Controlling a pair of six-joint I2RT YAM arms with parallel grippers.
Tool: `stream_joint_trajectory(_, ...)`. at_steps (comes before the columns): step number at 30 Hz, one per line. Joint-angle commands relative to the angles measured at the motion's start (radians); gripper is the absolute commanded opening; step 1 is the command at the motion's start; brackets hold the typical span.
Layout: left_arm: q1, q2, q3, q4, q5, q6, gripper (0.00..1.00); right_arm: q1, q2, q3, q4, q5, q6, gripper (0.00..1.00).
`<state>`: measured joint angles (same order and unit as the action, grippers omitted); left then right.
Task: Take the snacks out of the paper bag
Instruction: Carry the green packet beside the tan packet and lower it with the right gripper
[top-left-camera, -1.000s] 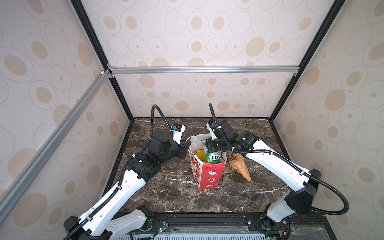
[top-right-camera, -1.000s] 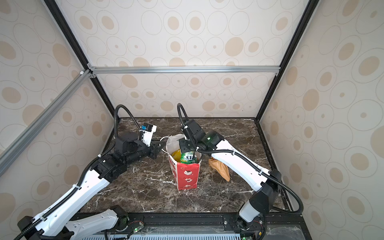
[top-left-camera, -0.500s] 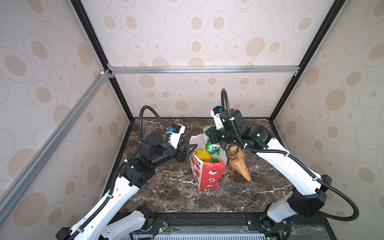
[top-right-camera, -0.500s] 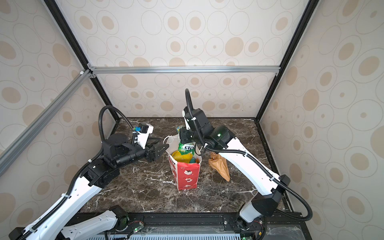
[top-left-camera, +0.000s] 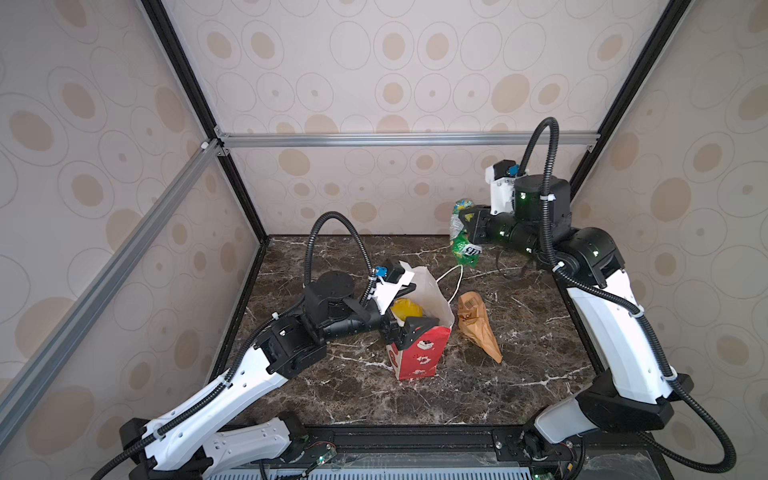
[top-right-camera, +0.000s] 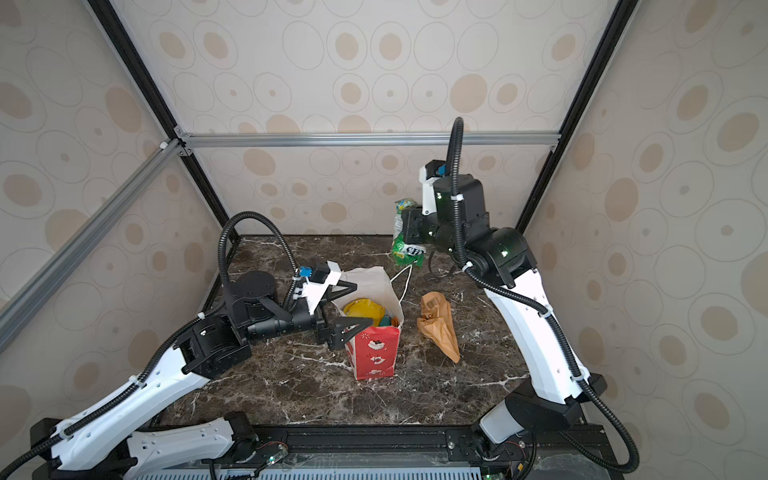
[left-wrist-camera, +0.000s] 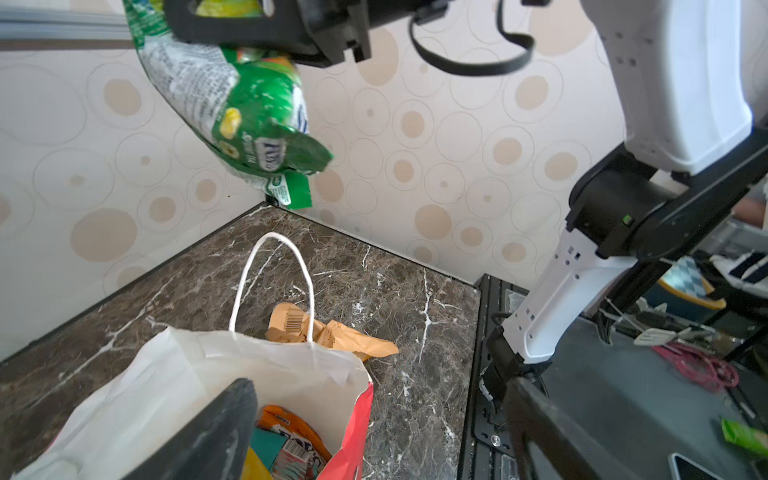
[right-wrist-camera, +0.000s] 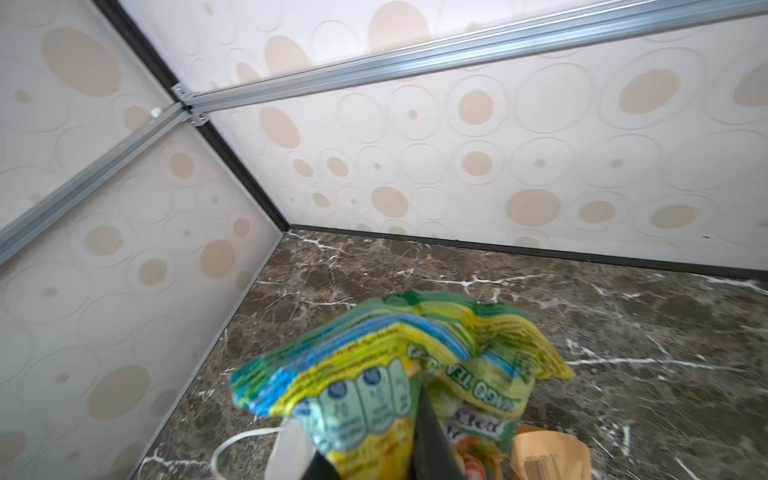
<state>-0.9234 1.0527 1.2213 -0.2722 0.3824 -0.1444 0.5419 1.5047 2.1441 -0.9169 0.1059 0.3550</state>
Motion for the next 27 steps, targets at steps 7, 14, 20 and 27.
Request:
stream_joint_trajectory(7,-0.125,0.083,0.095,-0.042,-0.084,0.103,0.98,-0.356,-0.228,-0.361,0.106,-0.195,0.134,0.00)
stream_joint_trajectory(14,-0.170,0.119,0.105,-0.075,-0.126,0.133,0.98,-0.524,-0.346,-0.770,0.240,-0.271,0.236,0.00)
stream_joint_trajectory(20,-0.180,0.130,0.104,-0.092,-0.148,0.162,0.98,-0.618,-0.335,-1.083,0.367,-0.298,0.258,0.00)
stream_joint_trajectory(27,-0.181,0.151,0.107,-0.110,-0.198,0.183,0.98,-0.632,-0.146,-1.248,0.453,-0.326,0.195,0.00)
